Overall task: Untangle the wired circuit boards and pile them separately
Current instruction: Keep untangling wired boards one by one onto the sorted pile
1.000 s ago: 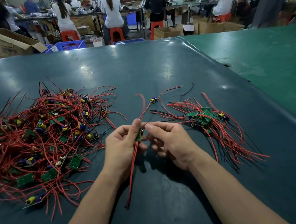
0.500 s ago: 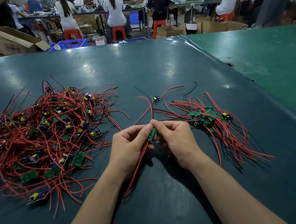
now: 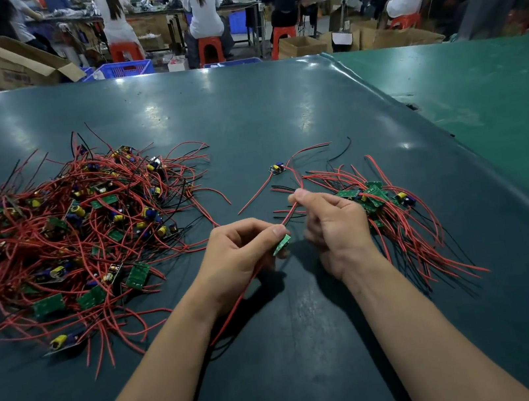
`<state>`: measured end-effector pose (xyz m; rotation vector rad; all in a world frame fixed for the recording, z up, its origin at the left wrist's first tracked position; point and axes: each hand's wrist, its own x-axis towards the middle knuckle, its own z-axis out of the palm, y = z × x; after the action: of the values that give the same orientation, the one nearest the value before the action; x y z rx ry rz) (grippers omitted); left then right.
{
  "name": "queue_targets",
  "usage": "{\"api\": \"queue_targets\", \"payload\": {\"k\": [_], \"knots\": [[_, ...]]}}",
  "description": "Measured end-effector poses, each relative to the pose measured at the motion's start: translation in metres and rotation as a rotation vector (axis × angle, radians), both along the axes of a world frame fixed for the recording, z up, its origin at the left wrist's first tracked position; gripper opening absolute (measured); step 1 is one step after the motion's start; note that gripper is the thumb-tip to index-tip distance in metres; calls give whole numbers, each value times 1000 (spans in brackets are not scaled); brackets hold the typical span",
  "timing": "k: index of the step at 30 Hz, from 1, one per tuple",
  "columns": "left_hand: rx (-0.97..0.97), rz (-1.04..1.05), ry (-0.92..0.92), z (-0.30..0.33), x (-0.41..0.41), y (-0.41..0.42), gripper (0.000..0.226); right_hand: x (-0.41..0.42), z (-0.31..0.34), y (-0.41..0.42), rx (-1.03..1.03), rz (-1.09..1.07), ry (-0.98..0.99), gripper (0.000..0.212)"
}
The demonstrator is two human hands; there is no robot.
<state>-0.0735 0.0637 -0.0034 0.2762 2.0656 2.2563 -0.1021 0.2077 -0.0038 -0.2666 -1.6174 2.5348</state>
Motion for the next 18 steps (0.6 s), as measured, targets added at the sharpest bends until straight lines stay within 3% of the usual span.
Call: {"api": "queue_targets", "payload": {"k": [5,9,12,18], "knots": [[80,-115,-88,1,0,-3,10,-9,-1,9,-114,-200,49,18],[210,-207,-172,2,2,-3,19,-11,-5,9,175,-349,168,16],[206,-235,-196,4,5,-4,20,-10,-5,10,271,-363,227,17],[261,-219,-259,6,4,-6,22,-3,-6,13,729,-543,456,15]]}}
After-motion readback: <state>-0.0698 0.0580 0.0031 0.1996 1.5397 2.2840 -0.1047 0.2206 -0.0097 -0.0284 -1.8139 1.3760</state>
